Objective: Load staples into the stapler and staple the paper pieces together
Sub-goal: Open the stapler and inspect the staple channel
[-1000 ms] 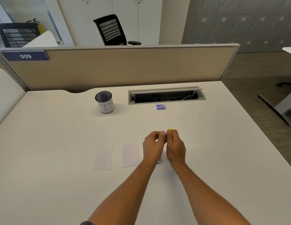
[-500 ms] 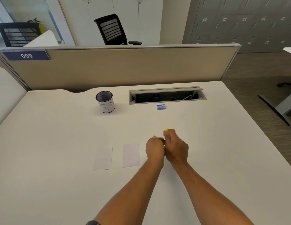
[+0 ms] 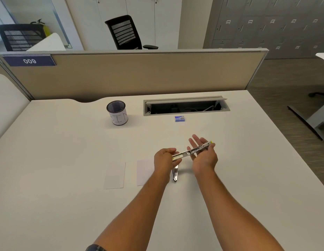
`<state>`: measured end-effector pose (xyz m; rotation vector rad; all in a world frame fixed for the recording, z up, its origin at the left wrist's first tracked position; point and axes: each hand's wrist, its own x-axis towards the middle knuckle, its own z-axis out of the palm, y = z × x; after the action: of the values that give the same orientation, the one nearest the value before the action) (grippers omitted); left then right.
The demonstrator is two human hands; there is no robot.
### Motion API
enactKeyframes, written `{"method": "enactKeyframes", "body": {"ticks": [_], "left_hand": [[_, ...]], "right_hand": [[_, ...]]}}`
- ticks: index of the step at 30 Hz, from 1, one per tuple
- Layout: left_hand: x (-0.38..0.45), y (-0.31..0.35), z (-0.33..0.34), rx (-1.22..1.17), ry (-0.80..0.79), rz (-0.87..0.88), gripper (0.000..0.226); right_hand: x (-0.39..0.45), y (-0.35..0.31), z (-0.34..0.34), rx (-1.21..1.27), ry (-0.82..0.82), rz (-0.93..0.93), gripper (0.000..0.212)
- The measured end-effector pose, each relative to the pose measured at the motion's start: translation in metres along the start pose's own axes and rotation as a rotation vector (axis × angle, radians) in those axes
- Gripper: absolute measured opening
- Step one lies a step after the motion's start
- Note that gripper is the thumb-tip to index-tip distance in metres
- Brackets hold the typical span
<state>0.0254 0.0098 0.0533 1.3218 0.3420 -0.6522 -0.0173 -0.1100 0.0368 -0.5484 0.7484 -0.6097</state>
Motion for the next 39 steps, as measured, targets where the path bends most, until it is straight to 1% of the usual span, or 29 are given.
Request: {"method": "enactKeyframes", "body": {"ticks": [2, 4, 5, 6, 8, 11, 14, 16, 18, 20, 25, 30, 32, 39], "left_hand": [[0.003, -0.005, -0.006, 0.158, -0.08, 0.06, 0.012], [0.005, -0.011, -0.011, 0.39, -0.158, 0.166, 0.025], [0.005, -0.011, -0.013, 0.488, -0.172, 0.216, 0.025], [0.005, -0.011, -0.016, 0.559, -0.175, 0.264, 0.019], [0.007, -0.01, -0.02, 0.66, -0.177, 0.317, 0.011], [0.006, -0.003, -0.021, 0.866, -0.212, 0.373, 0.014], [0.004, 0.004, -0.017, 1.199, -0.312, 0.505, 0.033], [0.003, 0.005, -0.013, 1.45, -0.428, 0.604, 0.057], [-0.001, 0.004, -0.01, 1.594, -0.505, 0.66, 0.081], [-0.001, 0.004, -0.007, 1.625, -0.527, 0.691, 0.086], [0.005, 0.006, -0.008, 1.591, -0.525, 0.665, 0.076], [0.011, 0.007, -0.015, 1.457, -0.48, 0.698, 0.039], [0.012, 0.008, -0.016, 1.448, -0.472, 0.705, 0.033], [0.015, 0.007, -0.016, 1.491, -0.465, 0.727, 0.037]], "right_hand": [[-0.002, 0.002, -0.001, 0.066, 0.032, 0.055, 0.048], [-0.002, 0.004, -0.002, 0.046, 0.074, 0.091, 0.042], [-0.002, 0.003, -0.003, -0.002, 0.088, 0.11, 0.039], [-0.002, 0.002, -0.005, -0.062, 0.094, 0.129, 0.038], [-0.001, -0.001, -0.01, -0.17, 0.091, 0.166, 0.035], [0.001, -0.005, -0.018, -0.243, 0.073, 0.229, 0.032], [0.0, -0.008, -0.022, -0.269, 0.029, 0.305, 0.031], [-0.001, -0.009, -0.023, -0.3, 0.019, 0.325, 0.027], [-0.003, -0.009, -0.023, -0.331, 0.008, 0.344, 0.023], [-0.004, -0.009, -0.022, -0.35, -0.006, 0.359, 0.023], [-0.001, -0.01, -0.022, -0.336, -0.045, 0.366, 0.018], [-0.001, -0.01, -0.021, -0.323, -0.074, 0.36, 0.023], [-0.002, -0.009, -0.022, -0.312, -0.073, 0.355, 0.024], [-0.001, -0.011, -0.025, -0.33, -0.102, 0.356, 0.022]]}}
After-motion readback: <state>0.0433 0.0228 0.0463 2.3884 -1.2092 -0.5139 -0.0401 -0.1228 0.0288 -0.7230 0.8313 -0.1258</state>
